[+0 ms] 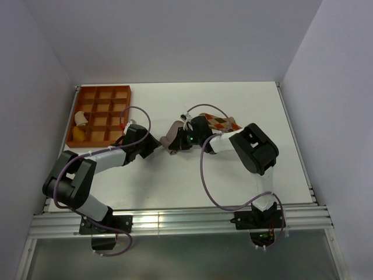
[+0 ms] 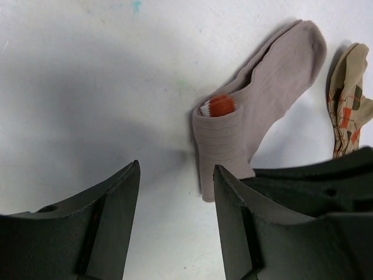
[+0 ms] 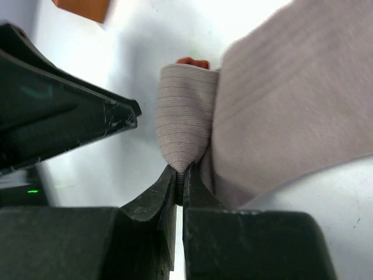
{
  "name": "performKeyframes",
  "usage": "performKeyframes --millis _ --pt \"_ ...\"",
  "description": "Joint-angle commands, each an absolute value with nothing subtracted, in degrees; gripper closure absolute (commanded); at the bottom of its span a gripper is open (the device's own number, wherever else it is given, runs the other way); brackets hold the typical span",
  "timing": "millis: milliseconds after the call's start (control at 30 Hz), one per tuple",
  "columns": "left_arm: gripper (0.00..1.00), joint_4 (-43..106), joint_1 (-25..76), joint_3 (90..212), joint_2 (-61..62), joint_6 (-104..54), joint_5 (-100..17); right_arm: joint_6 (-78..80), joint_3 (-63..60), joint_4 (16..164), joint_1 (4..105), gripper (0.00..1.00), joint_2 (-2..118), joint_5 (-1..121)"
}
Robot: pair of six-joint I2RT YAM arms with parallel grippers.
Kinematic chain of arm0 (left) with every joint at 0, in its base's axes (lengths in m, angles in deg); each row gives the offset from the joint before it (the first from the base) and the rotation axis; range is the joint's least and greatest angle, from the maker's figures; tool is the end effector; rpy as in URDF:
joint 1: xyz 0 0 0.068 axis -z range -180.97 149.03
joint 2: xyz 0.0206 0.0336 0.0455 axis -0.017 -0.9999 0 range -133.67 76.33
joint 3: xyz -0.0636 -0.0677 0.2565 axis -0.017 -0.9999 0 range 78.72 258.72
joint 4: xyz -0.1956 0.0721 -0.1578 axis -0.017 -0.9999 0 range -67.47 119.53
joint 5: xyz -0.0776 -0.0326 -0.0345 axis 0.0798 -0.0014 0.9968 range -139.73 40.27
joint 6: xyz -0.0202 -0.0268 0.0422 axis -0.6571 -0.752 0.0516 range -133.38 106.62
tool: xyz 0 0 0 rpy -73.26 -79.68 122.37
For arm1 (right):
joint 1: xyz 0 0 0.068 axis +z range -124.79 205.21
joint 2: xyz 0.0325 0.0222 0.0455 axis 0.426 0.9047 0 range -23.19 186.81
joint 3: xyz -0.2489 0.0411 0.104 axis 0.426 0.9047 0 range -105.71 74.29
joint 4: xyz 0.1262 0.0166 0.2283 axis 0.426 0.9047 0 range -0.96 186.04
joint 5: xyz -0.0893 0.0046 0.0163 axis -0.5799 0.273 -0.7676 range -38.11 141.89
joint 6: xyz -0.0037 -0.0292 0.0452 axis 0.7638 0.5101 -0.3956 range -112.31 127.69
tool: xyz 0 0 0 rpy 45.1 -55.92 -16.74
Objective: Roll the socks
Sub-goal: Roll the sock at the center of the board.
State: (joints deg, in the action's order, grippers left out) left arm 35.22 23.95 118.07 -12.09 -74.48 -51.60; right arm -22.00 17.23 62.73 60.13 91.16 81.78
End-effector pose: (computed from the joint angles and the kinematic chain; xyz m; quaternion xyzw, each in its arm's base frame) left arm 0.2710 -0.1246 0.1564 -0.2912 0.8709 -0.2590 0.2995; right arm 0.3191 0.2444 0.1264 -0.1652 0.8341 0.4441 0.2823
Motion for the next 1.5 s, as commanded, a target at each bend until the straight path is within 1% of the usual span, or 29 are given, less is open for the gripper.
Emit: performKeyframes --millis 0,200,300,467,733,833,900,933,1000,1033,1133,1167,1200,1233,1267,1333,1367,1467 --pt "0.42 40.7 23.9 116.4 -10.9 -75.4 -50.3 -31.9 16.4 59.9 58.4 1.0 94.5 90.6" --pt "0.42 45.8 23.9 115.8 -12.3 -76.0 -49.2 -40.8 17.1 55.6 56.5 1.0 98.4 95.3" --pt "0.41 49.0 23.9 115.8 -13.9 -76.3 -48.8 -42.5 16.5 54.4 55.9 1.0 99.9 97.3" --pt "0.4 51.3 24.0 116.5 -17.1 -76.5 -48.9 -41.1 14.8 57.7 55.5 1.0 100.2 97.8" --pt "0.4 54.3 24.0 115.5 -20.3 -77.1 -49.1 -39.1 12.0 62.4 55.4 1.0 101.1 99.3" --pt "0.45 54.7 24.0 115.6 -20.8 -77.4 -48.8 -37.9 11.6 63.9 55.3 1.0 101.2 99.1" --pt "0.5 53.6 24.1 115.9 -21.0 -77.2 -49.0 -37.5 11.5 64.4 55.3 0.98 101.1 99.0" --pt "0.57 53.4 24.2 115.8 -20.9 -77.1 -49.1 -37.3 11.2 65.0 55.2 0.98 101.0 99.0" --pt "0.62 52.6 24.3 115.6 -20.9 -77.1 -49.1 -36.3 11.0 65.7 55.2 0.96 100.6 98.5" --pt "0.7 52.3 24.3 115.7 -20.9 -77.0 -49.1 -35.8 10.7 66.8 55.2 0.95 100.4 98.2" --pt "0.79 50.3 24.4 116.2 -20.6 -76.4 -49.4 -32.9 10.2 69.6 55.2 0.91 98.8 96.3" --pt "0.85 49.8 24.5 116.2 -20.6 -76.3 -49.5 -32.0 10.2 70.1 55.2 0.85 98.2 95.7" --pt "0.88 49.3 24.5 116.9 -20.6 -76.1 -49.5 -29.9 10.3 70.6 55.1 0.81 96.7 94.4" --pt "0.93 47.7 24.5 117.2 -20.5 -75.6 -49.5 -28.8 10.8 71.1 55.3 0.78 95.6 93.6" --pt "0.94 46.9 24.5 117.5 -20.5 -75.4 -49.5 -27.7 11.3 71.5 55.3 0.71 93.3 92.8" --pt "0.98 44.1 24.6 119.0 -20.6 -74.5 -49.5 -22.6 12.1 73.5 55.4 0.65 90.6 89.4" --pt "0.98 43.1 24.6 119.5 -20.6 -74.1 -49.5 -20.6 12.7 74.0 55.7 0.59 87.5 87.9" --pt "1.0 38.9 24.7 122.0 -21.0 -72.6 -49.5 -11.0 14.5 75.8 57.6 0.49 81.7 80.7"
